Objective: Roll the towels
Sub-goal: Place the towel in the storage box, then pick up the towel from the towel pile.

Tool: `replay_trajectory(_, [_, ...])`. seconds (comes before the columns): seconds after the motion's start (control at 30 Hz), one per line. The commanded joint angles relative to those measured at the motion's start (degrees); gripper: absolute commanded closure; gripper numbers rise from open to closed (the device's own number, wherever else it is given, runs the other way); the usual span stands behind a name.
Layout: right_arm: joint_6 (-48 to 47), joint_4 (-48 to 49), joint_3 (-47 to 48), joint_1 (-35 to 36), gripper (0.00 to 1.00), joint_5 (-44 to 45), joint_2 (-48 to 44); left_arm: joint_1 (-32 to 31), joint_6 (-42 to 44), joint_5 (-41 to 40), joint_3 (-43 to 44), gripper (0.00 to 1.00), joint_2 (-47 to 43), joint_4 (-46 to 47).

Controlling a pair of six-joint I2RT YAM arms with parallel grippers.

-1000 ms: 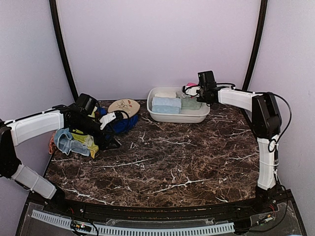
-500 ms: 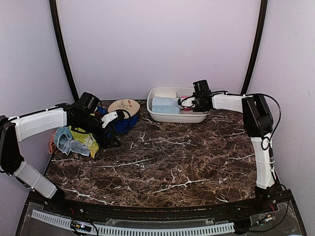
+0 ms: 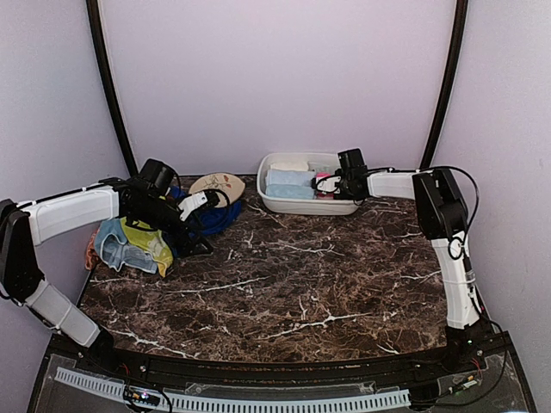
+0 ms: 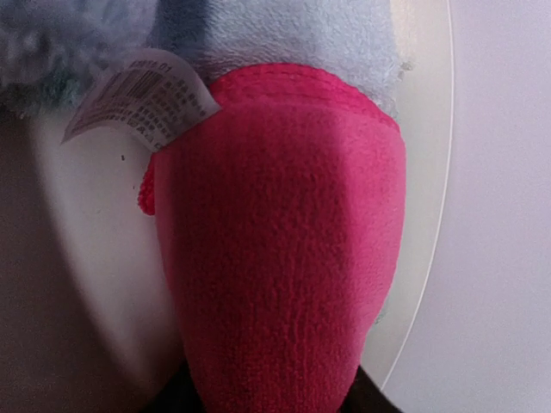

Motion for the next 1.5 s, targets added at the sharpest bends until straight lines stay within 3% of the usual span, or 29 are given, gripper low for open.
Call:
replay_trajectory(0.0, [2.45, 5.40, 0.39, -0.22, 0.01, -0.07, 1.42, 0.38, -1.06, -0.23, 1.48, 0.08, 0.94, -1.51])
replay_trajectory(0.37, [3.27, 14.36, -5.21, -0.55, 0.00, 3.14, -5.85, 0.51, -1.58, -1.08, 1.74, 0.08, -0.24, -2.23])
replay_trajectory(0.5, [4.83, 8.04, -6.48, -0.74, 0.00, -0.27, -9.11, 0.48, -1.93, -1.05, 1.83, 0.08, -1.02, -2.21])
replay_trajectory(0.93, [11.53, 4.40, -15.42, -1.26, 0.00, -2.72, -19.70, 0.62, -2.43, -0.44, 3.82, 0.08, -1.77, -3.34])
replay_trajectory(1.17, [29.37, 10.08, -12.62, -2.15, 0.00, -1.82, -23.61, 1.01, -4.55, -4.10, 3.40, 0.07, -2.08, -1.62])
replay_trajectory(1.3, [29.37, 13.49, -15.80, -2.21, 0.00, -1.82, -27.42, 2.83, -7.74, -8.44, 1.17, 0.04, -4.60, 3.66])
replay_trajectory(1.33, [45.82, 15.37, -18.82, -2.24, 0.00, 1.90, -29.54, 3.71, -8.62, -9.74, 0.21, 0.01, -5.75, 5.62])
replay_trajectory(1.37, [52.00, 17.77, -22.08, -2.22, 0.00, 1.65, -32.00, 4.75, -9.57, -10.32, -0.94, 0.01, -7.03, 7.54])
replay_trajectory(1.47, [59.75, 22.33, -32.09, -2.16, 0.00, -0.58, -40.15, 7.91, -11.70, -13.84, -5.61, 0.01, -11.17, 13.65])
